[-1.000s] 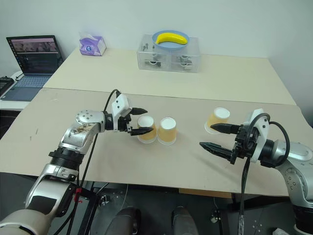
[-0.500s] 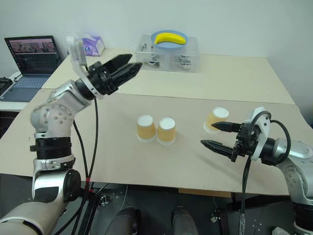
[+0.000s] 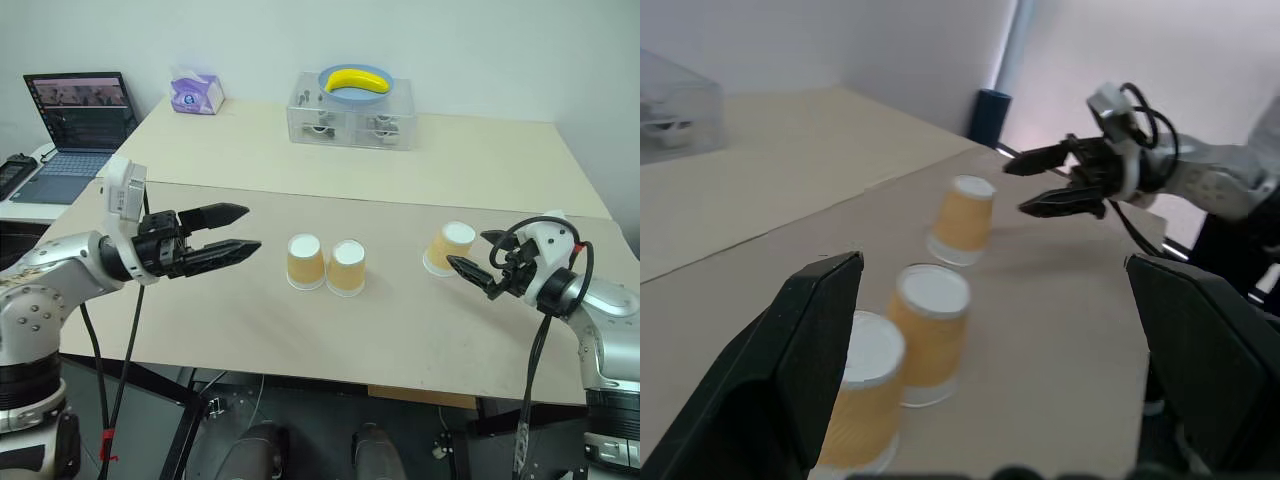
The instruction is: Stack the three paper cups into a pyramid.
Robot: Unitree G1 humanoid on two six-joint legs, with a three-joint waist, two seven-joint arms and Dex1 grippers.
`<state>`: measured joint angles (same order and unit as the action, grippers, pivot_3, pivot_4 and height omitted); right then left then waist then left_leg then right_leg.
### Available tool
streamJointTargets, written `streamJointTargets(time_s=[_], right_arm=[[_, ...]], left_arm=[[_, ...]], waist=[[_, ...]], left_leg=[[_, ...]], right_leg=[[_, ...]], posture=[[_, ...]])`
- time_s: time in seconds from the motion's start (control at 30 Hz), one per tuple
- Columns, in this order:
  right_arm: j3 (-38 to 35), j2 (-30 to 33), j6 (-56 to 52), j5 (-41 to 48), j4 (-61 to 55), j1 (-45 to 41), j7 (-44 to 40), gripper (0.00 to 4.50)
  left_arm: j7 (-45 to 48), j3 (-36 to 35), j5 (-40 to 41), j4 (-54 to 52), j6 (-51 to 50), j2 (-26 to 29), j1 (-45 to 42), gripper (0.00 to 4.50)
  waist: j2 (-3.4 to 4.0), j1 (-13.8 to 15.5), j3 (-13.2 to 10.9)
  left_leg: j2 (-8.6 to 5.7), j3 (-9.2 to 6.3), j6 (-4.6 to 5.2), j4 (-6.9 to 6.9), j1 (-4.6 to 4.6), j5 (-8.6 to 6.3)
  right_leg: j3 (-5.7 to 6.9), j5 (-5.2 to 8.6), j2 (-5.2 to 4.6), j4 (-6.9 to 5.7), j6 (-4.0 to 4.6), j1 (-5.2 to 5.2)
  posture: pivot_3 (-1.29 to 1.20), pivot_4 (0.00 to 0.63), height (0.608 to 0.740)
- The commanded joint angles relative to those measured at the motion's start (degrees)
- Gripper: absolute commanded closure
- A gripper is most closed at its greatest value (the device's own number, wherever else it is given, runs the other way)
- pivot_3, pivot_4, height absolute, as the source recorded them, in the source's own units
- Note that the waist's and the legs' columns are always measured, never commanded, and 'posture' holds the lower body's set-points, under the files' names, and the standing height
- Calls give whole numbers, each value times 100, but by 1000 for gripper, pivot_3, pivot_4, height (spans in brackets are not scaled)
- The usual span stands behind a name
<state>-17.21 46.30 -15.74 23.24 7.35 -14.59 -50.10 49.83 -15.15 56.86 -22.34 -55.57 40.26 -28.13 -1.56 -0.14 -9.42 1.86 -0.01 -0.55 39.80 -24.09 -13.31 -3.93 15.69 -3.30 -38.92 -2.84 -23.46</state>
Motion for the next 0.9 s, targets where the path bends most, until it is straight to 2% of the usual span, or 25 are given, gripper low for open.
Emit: streamJointTargets(time_s=[0.03, 0.3, 0.6, 0.9], right_arm=[[-163, 83, 328, -103, 439, -226, -24, 0], [10, -108, 654, -284, 1352, -873, 60, 0], [198, -328, 365, -67, 925, -993, -280, 0], [268, -403, 562, -246, 1320, -1207, -165, 0]], left_arm=[[90, -27, 376, -299, -42, 159, -159, 24], [164, 232, 362, -272, 137, 208, -267, 24], [257, 493, 74, -180, 381, 232, -141, 24], [230, 443, 37, -255, 429, 227, -65, 24]], waist=[[1, -39, 0], [2, -111, -1], [4, -87, -2], [4, -80, -2]], left_leg=[[1, -1, 0, -1, 2, 0], [4, -1, 2, -8, 6, -1], [3, -3, 2, -9, 3, -1], [4, -3, 2, -9, 3, -1]], right_leg=[[1, 0, 2, 2, 0, 3], [-1, 2, 6, 1, 3, 3], [0, 2, 5, 5, 3, 2], [0, 2, 4, 6, 3, 3]], posture=[[0, 150, 694], [0, 150, 694], [0, 150, 694], [0, 150, 694]])
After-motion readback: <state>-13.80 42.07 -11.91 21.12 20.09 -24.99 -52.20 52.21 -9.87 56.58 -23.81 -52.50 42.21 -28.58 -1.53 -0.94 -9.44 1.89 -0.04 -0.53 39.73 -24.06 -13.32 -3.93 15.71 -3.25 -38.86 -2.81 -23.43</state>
